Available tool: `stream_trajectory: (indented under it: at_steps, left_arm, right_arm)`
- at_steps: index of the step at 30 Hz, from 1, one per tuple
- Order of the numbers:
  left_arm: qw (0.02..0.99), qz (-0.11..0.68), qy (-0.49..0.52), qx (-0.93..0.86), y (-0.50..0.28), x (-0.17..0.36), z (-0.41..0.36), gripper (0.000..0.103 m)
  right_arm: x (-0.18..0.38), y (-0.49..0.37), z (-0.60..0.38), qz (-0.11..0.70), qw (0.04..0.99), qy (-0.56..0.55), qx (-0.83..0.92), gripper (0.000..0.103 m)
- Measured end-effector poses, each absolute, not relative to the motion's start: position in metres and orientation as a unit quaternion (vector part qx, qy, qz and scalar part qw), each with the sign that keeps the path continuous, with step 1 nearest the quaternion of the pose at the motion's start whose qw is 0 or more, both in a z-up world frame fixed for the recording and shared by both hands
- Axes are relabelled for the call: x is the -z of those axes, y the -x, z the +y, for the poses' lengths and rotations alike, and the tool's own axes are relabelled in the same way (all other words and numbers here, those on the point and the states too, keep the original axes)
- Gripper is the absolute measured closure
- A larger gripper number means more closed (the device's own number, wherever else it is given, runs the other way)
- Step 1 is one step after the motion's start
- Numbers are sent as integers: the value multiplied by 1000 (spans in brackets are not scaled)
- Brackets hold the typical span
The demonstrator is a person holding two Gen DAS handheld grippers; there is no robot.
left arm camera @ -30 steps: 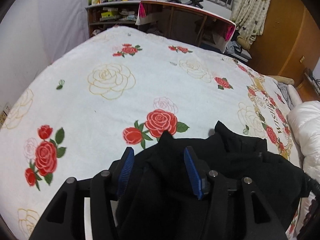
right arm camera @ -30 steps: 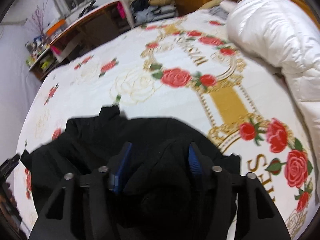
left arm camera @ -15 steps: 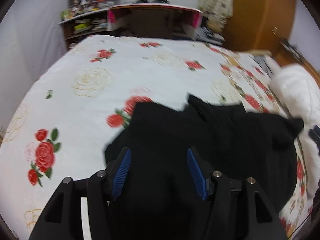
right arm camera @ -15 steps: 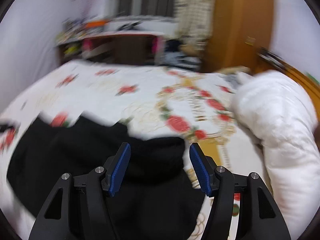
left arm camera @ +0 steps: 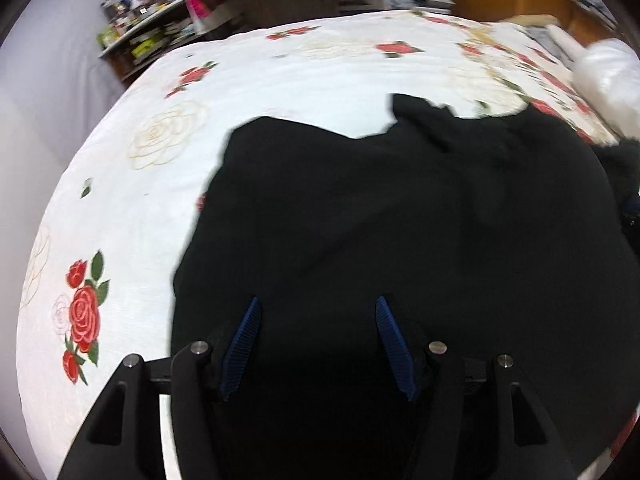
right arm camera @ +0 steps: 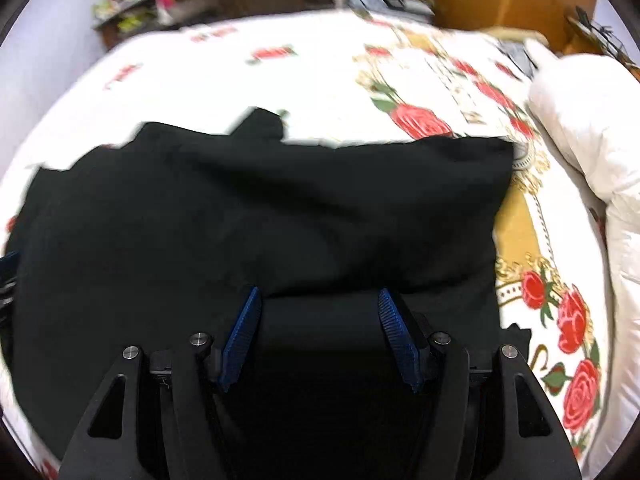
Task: Fold large clothes
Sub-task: 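Lower the hem onto the collar and open both grippers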
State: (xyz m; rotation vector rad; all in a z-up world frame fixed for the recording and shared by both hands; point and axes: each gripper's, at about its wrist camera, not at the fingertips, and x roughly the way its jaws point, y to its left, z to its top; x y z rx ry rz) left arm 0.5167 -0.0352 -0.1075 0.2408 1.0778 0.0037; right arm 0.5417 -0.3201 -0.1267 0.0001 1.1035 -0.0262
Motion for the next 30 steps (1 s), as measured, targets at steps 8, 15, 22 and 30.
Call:
stream_trajectory:
  at_steps: [8, 15, 22, 30]
  left_arm:
    - [855, 513, -72, -26, -531, 115, -7, 39]
    - [846, 529, -50, -51, -531, 110, 9, 41]
    - [857, 511, 31, -62, -510, 80, 36, 43]
    - [865, 502, 1, 7, -487, 76, -16, 43]
  right_arm:
    - [159, -587, -332, 570, 819, -2, 71, 37]
    - [144, -568, -343, 551, 830, 3, 84, 37]
    - [80, -513, -344, 478, 876, 11, 56, 36]
    - [79, -496, -249, 467, 876, 13, -121, 36]
